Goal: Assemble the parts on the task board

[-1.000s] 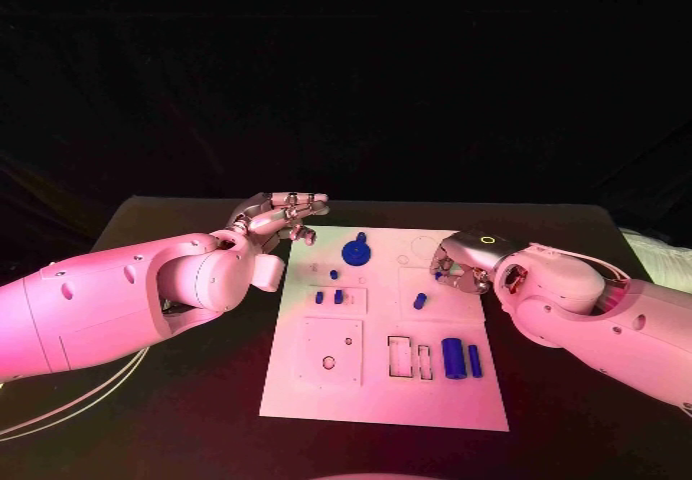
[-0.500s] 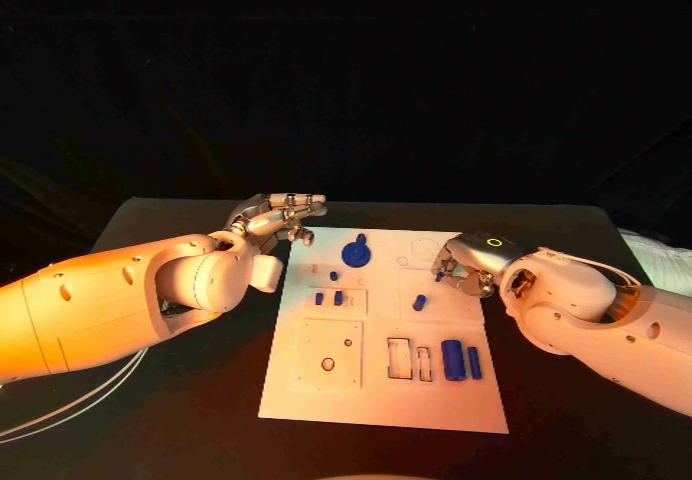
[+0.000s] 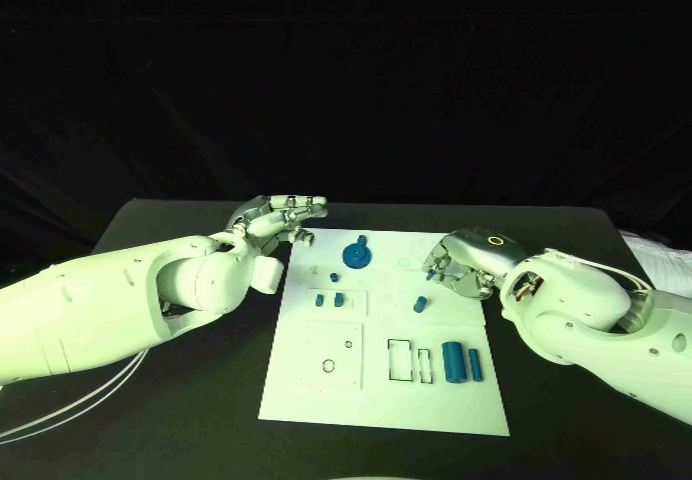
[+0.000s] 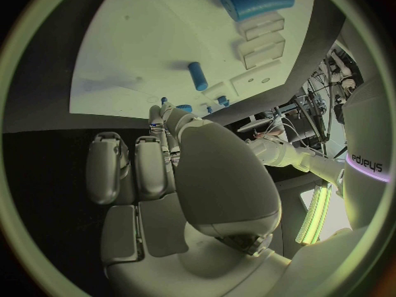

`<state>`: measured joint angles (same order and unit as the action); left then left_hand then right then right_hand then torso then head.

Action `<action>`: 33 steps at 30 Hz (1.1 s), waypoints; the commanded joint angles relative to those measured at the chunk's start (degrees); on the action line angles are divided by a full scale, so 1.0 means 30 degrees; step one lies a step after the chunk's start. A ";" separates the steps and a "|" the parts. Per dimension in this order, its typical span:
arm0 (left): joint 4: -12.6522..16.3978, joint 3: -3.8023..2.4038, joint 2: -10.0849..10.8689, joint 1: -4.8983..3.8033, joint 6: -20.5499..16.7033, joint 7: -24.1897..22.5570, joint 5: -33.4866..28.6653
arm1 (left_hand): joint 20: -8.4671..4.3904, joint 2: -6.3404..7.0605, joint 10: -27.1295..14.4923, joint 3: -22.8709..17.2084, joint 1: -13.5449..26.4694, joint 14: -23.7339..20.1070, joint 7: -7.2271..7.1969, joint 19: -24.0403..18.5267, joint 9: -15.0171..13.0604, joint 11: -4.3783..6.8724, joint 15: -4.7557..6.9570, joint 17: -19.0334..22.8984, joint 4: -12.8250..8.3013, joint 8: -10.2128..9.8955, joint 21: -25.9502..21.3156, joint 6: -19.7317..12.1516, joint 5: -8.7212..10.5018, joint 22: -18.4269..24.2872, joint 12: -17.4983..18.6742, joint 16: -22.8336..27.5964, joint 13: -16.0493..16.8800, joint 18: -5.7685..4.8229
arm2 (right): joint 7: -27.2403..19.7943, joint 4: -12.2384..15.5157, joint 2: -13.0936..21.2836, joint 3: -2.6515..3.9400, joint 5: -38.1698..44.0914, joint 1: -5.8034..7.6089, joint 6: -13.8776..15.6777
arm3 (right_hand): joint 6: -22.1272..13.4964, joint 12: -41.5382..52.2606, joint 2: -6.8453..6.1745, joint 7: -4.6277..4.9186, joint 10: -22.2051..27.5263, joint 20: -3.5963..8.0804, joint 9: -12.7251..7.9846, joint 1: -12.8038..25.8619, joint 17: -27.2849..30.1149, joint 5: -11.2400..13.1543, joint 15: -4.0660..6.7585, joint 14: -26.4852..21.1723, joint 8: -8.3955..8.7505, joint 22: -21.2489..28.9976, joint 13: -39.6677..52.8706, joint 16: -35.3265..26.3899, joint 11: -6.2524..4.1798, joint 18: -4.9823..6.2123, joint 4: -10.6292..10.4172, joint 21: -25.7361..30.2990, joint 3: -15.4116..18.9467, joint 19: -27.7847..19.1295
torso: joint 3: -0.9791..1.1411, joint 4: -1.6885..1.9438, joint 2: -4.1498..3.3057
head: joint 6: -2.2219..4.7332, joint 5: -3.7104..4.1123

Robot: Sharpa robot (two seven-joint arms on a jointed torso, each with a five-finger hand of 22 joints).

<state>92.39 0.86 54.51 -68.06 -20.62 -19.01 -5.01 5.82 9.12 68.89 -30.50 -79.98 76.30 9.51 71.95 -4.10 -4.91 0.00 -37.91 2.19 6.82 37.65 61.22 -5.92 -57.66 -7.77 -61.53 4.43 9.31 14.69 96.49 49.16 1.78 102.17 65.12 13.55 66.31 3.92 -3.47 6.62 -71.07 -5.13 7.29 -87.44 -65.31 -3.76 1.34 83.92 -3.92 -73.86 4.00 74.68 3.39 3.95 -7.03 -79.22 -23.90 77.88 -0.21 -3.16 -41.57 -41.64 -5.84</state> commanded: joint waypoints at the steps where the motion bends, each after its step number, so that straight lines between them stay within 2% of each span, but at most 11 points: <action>1: 0.0012 -0.0005 -0.0026 -0.0004 0.0403 -0.0092 -0.0079 | 0.0011 -0.0180 -0.0070 0.0090 0.0036 -0.0049 0.0010 -0.0004 0.0011 -0.0055 -0.0029 0.0017 0.0011 0.0108 -0.0032 -0.0149 0.0024 0.0017 -0.0118 -0.0037 0.0012 0.0143 | -0.0019 0.0602 -0.0174 0.0013 -0.0133 -0.0057 0.0597 | 0.0161 -0.0042 -0.0043 0.0136 -0.0125 -0.0012 -0.0004 0.0281 -0.0008 -0.0045 -0.0119 0.0670 -0.0093 -0.0037 -0.0030 0.0100 0.0043 0.0015 0.0025 -0.0140 -0.0191 0.0127 | -0.0006 0.0014 -0.0011 | -0.0017 -0.0114; 6: -0.0016 -0.0001 -0.0067 0.0002 0.0430 -0.0090 -0.0079 | 0.0011 -0.0180 -0.0070 0.0090 0.0036 -0.0049 0.0010 -0.0004 0.0011 -0.0055 -0.0029 0.0017 0.0011 0.0108 -0.0032 -0.0149 0.0024 0.0017 -0.0118 -0.0037 0.0012 0.0143 | -0.0254 0.1568 -0.0763 0.0016 -0.0132 -0.0217 0.0744 | 0.0159 -0.0046 -0.0107 0.0184 -0.0132 -0.0043 0.0020 0.0355 -0.0019 -0.0118 -0.0152 0.0672 -0.0074 -0.0049 -0.0041 0.0119 0.0075 0.0015 0.0139 -0.0150 -0.0375 0.0131 | -0.0008 0.0005 -0.0021 | -0.0084 -0.0392; 11: -0.0044 0.0003 -0.0132 0.0011 0.0458 -0.0093 -0.0079 | 0.0011 -0.0180 -0.0070 0.0090 0.0036 -0.0049 0.0010 -0.0004 0.0011 -0.0055 -0.0029 0.0017 0.0011 0.0108 -0.0032 -0.0149 0.0024 0.0017 -0.0118 -0.0037 0.0012 0.0143 | -0.0469 0.1932 -0.1604 0.0002 -0.0132 -0.0612 0.0455 | 0.0161 -0.0046 -0.0139 0.0208 -0.0140 -0.0058 0.0034 0.0402 0.0010 -0.0158 -0.0166 0.0668 -0.0067 -0.0049 -0.0044 0.0108 0.0091 0.0017 0.0200 -0.0151 -0.0465 0.0127 | -0.0043 -0.0038 0.0029 | -0.0207 -0.0663; 15: -0.0064 0.0004 -0.0202 0.0015 0.0499 -0.0094 -0.0079 | 0.0013 -0.0187 -0.0108 0.0127 0.0036 -0.0057 0.0024 -0.0008 0.0019 -0.0067 -0.0038 0.0067 -0.0012 0.0104 -0.0082 -0.0187 0.0024 0.0048 -0.0123 -0.0026 0.0007 0.0147 | -0.0788 0.1775 -0.2455 -0.0039 -0.0319 -0.1304 0.0220 | 0.0161 -0.0049 -0.0166 0.0227 -0.0136 -0.0068 0.0042 0.0448 0.0015 -0.0190 -0.0175 0.0667 -0.0063 -0.0022 -0.0047 0.0109 0.0104 0.0025 0.0232 -0.0134 -0.0505 0.0105 | -0.0068 -0.0079 0.0013 | -0.0319 -0.0955; 17: -0.0075 0.0005 -0.0242 0.0018 0.0522 -0.0090 -0.0079 | 0.0013 -0.0187 -0.0108 0.0127 0.0036 -0.0057 0.0024 -0.0008 0.0019 -0.0067 -0.0038 0.0067 -0.0012 0.0104 -0.0082 -0.0187 0.0024 0.0048 -0.0123 -0.0026 0.0007 0.0147 | -0.0916 0.1724 -0.2759 -0.0054 -0.0391 -0.1688 0.0138 | 0.0147 -0.0057 -0.0194 0.0243 -0.0120 -0.0078 0.0049 0.0490 0.0038 -0.0236 -0.0185 0.0663 -0.0051 -0.0008 -0.0051 0.0100 0.0116 0.0029 0.0275 -0.0125 -0.0552 0.0093 | -0.0070 -0.0052 -0.0008 | -0.0398 -0.1083; 19: -0.0088 0.0005 -0.0278 0.0021 0.0535 -0.0085 -0.0079 | 0.0013 -0.0187 -0.0108 0.0127 0.0036 -0.0057 0.0024 -0.0008 0.0019 -0.0067 -0.0038 0.0067 -0.0012 0.0104 -0.0082 -0.0187 0.0024 0.0048 -0.0123 -0.0026 0.0007 0.0147 | -0.1020 0.1640 -0.3051 -0.0068 -0.0444 -0.2027 0.0042 | 0.0143 -0.0060 -0.0216 0.0252 -0.0111 -0.0084 0.0054 0.0522 0.0048 -0.0255 -0.0192 0.0661 -0.0047 -0.0005 -0.0053 0.0096 0.0125 0.0030 0.0296 -0.0124 -0.0568 0.0090 | -0.0055 -0.0040 0.0006 | -0.0459 -0.1128; 24: -0.0085 0.0005 -0.0337 0.0027 0.0567 -0.0088 -0.0079 | 0.0013 -0.0187 -0.0108 0.0127 0.0036 -0.0057 0.0024 -0.0008 0.0019 -0.0067 -0.0038 0.0067 -0.0012 0.0104 -0.0082 -0.0187 0.0024 0.0048 -0.0123 -0.0026 0.0007 0.0147 | -0.1179 0.1286 -0.3649 -0.0142 -0.0524 -0.2570 -0.0246 | 0.0138 -0.0064 -0.0243 0.0266 -0.0096 -0.0093 0.0061 0.0585 0.0064 -0.0275 -0.0203 0.0658 -0.0041 0.0011 -0.0056 0.0091 0.0139 0.0035 0.0315 -0.0113 -0.0584 0.0076 | -0.0078 -0.0045 0.0001 | -0.0529 -0.1181; 33: -0.0070 0.0006 -0.0365 0.0039 0.0628 -0.0071 -0.0079 | 0.0016 -0.0200 -0.0133 0.0151 0.0039 -0.0054 0.0034 -0.0005 0.0024 -0.0077 -0.0045 0.0058 -0.0024 0.0102 -0.0097 -0.0215 0.0022 0.0057 -0.0129 -0.0042 0.0004 0.0145 | -0.1228 0.0550 -0.4284 -0.0242 -0.0487 -0.2921 -0.0479 | 0.0129 -0.0068 -0.0251 0.0273 -0.0085 -0.0098 0.0064 0.0620 0.0064 -0.0283 -0.0209 0.0657 -0.0036 0.0028 -0.0059 0.0093 0.0146 0.0040 0.0323 -0.0103 -0.0596 0.0063 | -0.0045 -0.0026 -0.0002 | -0.0639 -0.1232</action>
<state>92.08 0.91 53.52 -67.95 -19.96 -18.96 -5.03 5.82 9.12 68.69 -30.35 -79.98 76.31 9.71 71.95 -4.10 -5.11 -0.01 -37.77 2.04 6.82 37.64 61.01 -5.92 -57.57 -7.77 -61.53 4.42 9.31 11.80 98.37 36.49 1.06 100.53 56.45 13.40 66.51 3.93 -4.24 6.95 -71.26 -5.13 7.45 -86.07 -65.16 -4.33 1.13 84.13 -3.89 -73.83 3.90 74.67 3.61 3.95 -6.16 -79.43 -25.40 77.87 -0.40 -3.30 -41.56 -43.43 -9.51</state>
